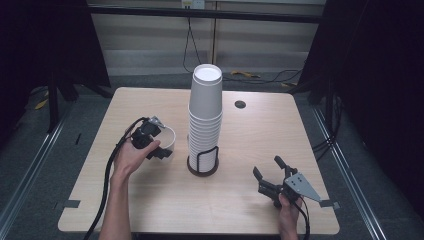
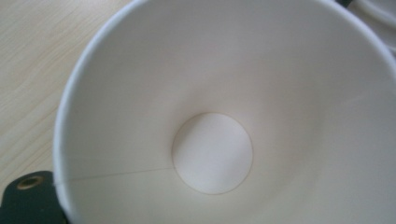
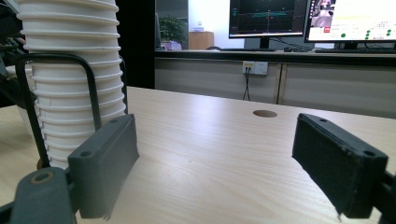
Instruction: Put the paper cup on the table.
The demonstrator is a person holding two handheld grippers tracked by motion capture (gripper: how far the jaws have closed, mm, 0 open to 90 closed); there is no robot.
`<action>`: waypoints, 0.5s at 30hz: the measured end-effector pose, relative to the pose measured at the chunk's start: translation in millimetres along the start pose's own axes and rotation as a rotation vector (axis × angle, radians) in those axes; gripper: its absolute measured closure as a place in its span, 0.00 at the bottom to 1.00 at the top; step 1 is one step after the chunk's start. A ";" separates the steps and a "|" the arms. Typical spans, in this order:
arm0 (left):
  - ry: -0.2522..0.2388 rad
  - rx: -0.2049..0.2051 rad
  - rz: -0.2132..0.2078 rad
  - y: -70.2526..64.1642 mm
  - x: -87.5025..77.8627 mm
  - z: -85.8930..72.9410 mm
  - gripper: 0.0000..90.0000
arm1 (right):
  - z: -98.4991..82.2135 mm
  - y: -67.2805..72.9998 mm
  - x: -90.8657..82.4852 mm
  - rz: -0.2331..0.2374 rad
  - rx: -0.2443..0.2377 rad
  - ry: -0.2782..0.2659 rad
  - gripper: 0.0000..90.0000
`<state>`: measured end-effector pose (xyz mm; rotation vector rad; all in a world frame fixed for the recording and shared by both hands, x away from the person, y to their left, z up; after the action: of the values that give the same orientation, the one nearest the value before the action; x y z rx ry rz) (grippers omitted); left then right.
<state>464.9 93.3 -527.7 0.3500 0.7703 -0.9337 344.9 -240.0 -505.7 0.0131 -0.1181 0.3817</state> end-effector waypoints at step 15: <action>-0.139 -0.020 0.000 -1.5 7.5 -12.9 0.16 | 0.1 0.3 0.1 0.002 0.002 -0.002 0.15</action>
<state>460.7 95.6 -542.0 0.2652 0.6519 -0.9395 344.9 -239.6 -505.6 0.0150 -0.1195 0.3839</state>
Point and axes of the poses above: each handheld gripper's, and its own axes: x roughly forward along the jaws, z roughly out of its top, y roughly to its left, the point moved 10 cm from there along x, roughly forward along the jaws, and after that the axes turned 8 degrees about -y, right-handed, at the moved point
